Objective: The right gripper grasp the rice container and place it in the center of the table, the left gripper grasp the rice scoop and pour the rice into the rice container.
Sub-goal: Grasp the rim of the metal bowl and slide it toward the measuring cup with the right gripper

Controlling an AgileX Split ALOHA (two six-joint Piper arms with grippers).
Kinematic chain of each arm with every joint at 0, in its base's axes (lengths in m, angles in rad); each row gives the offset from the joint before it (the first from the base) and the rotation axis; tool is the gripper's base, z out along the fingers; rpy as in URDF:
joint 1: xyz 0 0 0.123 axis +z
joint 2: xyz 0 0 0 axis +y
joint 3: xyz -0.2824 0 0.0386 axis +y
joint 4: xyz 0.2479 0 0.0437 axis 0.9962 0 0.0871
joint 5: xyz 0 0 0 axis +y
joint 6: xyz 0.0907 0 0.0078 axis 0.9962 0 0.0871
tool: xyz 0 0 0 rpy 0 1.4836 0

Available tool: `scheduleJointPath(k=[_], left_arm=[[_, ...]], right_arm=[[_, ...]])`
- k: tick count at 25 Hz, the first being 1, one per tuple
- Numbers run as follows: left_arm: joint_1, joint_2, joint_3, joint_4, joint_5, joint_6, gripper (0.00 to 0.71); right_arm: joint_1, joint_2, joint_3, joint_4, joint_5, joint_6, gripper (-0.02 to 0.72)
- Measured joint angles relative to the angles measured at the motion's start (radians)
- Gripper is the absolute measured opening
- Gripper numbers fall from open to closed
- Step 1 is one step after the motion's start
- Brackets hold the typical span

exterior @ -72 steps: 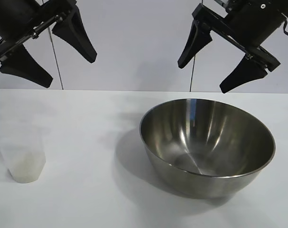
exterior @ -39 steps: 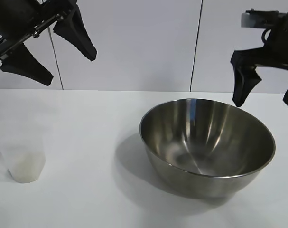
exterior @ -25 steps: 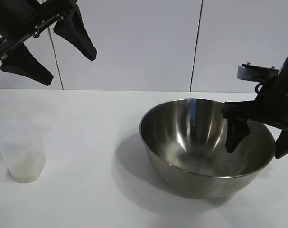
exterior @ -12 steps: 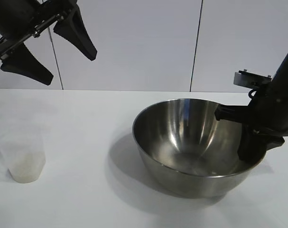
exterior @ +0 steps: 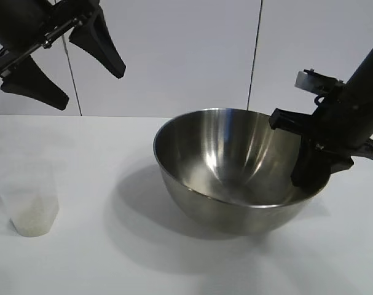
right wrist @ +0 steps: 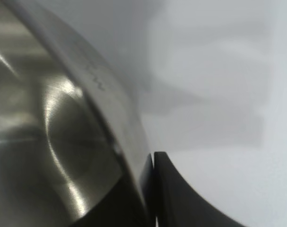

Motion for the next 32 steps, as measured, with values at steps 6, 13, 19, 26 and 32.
scheduleJointPath(k=[6,13,19,26,32], left_arm=[[0.000,0.000,0.000,0.000,-0.002,0.000,0.695],[0.000,0.000,0.000,0.000,-0.021,0.000,0.695],[0.000,0.000,0.000,0.000,-0.024,0.000,0.695],[0.000,0.000,0.000,0.000,-0.043,0.000,0.695],[0.000,0.000,0.000,0.000,-0.053,0.000,0.695]], right_arm=[[0.065,0.065,-0.005,0.000,-0.045,0.018,0.011],[0.127,0.191,-0.111,-0.002,-0.051,0.032,0.011],[0.149,0.232,-0.203,-0.108,-0.009,0.126,0.011],[0.149,0.235,-0.208,-0.165,0.013,0.158,0.013],[0.149,0.235,-0.215,-0.147,0.021,0.158,0.272]])
